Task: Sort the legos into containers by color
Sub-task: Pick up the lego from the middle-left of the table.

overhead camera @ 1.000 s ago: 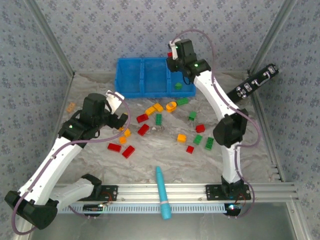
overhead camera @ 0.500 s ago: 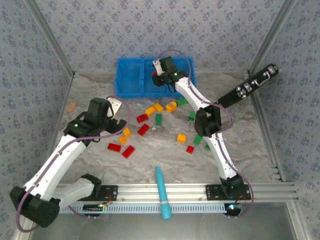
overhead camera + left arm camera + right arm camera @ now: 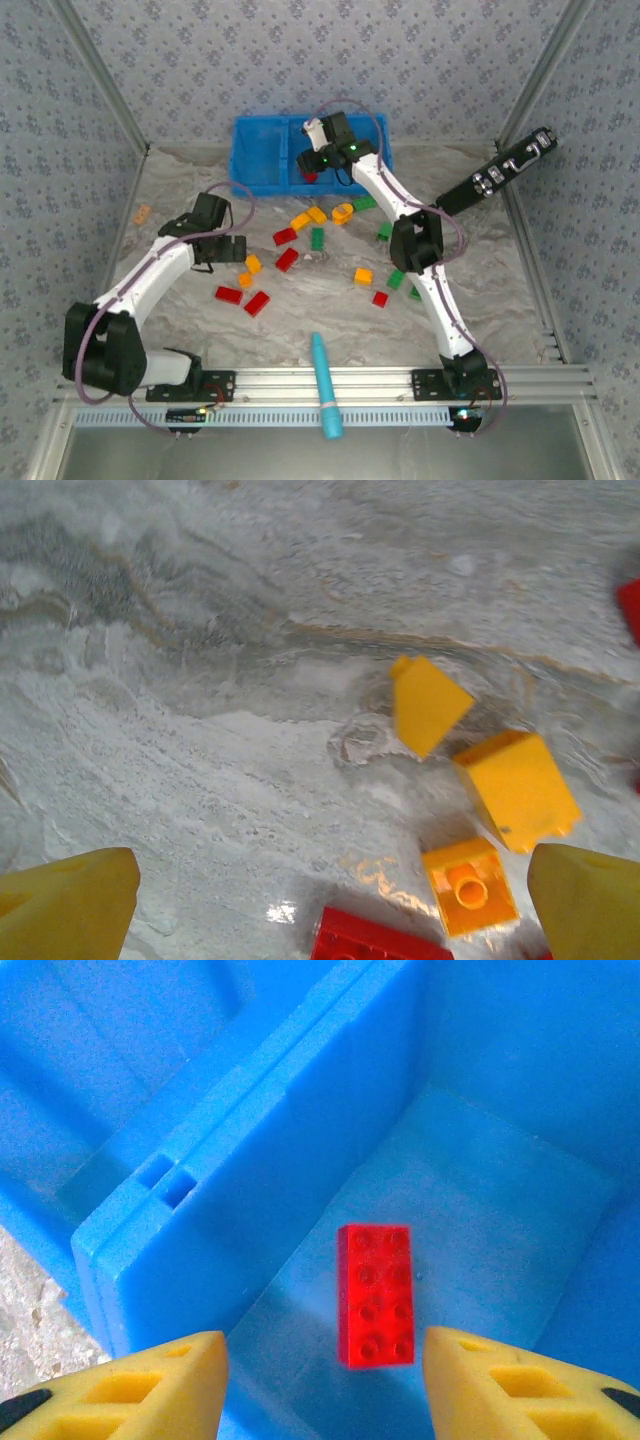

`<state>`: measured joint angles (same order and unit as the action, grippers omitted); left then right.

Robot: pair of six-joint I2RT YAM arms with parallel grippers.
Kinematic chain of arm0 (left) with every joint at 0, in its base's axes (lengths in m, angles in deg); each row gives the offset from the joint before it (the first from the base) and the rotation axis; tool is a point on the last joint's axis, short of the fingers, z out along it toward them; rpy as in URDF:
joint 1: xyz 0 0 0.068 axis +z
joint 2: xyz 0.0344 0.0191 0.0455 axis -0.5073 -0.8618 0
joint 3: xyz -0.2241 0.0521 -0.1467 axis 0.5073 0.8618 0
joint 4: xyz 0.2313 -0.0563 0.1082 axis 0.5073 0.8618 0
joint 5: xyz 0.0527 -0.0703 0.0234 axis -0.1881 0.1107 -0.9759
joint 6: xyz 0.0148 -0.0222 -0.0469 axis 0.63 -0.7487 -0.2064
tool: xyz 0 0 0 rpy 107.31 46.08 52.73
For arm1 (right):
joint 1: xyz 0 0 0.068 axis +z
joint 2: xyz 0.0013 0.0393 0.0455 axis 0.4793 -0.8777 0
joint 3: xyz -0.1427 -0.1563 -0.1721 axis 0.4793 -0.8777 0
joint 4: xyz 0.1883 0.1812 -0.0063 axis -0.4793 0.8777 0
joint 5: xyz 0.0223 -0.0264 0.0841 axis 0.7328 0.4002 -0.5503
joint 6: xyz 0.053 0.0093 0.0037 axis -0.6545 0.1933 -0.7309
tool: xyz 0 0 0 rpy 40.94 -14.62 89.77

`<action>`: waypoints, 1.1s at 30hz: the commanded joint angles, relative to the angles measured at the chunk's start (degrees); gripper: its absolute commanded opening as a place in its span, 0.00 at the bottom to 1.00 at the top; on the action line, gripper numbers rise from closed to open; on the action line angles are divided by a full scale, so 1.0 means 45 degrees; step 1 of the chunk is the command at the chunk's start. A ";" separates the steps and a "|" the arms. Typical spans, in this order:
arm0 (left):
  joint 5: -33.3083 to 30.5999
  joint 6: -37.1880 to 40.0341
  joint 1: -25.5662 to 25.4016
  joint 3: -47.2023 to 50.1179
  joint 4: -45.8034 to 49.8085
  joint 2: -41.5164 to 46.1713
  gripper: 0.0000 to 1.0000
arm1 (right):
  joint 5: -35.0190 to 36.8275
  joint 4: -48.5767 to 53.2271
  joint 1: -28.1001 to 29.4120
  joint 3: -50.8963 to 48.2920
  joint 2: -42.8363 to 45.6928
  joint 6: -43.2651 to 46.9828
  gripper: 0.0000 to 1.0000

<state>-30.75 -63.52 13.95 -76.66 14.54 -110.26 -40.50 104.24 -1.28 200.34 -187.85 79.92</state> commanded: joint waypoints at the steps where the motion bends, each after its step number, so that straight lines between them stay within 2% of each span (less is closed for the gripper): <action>1: 0.0283 -0.1247 0.0098 -0.0125 -0.0699 -0.0470 0.98 | -0.0773 -0.0329 -0.0102 -0.0767 0.1533 0.0354 0.56; 10: 0.0956 -0.3406 0.0147 -0.0042 -0.2232 -0.2369 0.90 | -0.0757 -0.1229 -0.0180 -0.4588 0.5175 0.0432 0.61; 17: 0.1332 -0.3815 0.0154 -0.0393 -0.2788 -0.4013 0.85 | -0.0070 -0.2192 -0.0411 -0.8708 0.8343 0.0070 0.64; 22: 0.1249 -0.3875 0.0159 -0.0491 -0.3148 -0.4524 0.81 | 0.0577 -0.2444 -0.0760 -1.0712 0.9945 -0.0412 0.66; 29: 0.1649 -0.3933 0.0139 -0.0518 -0.3207 -0.5029 0.66 | 0.1192 -0.2422 -0.1412 -1.2625 1.1315 -0.0826 0.66; 33: 0.1634 -0.3933 0.0148 -0.0477 -0.3258 -0.5009 0.51 | 0.1617 -0.2140 -0.1584 -1.2963 1.1674 -0.0759 0.67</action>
<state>-26.25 -81.11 14.91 -77.71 1.65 -131.48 -35.67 93.90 -8.21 142.90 -138.19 77.39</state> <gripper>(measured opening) 0.539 0.665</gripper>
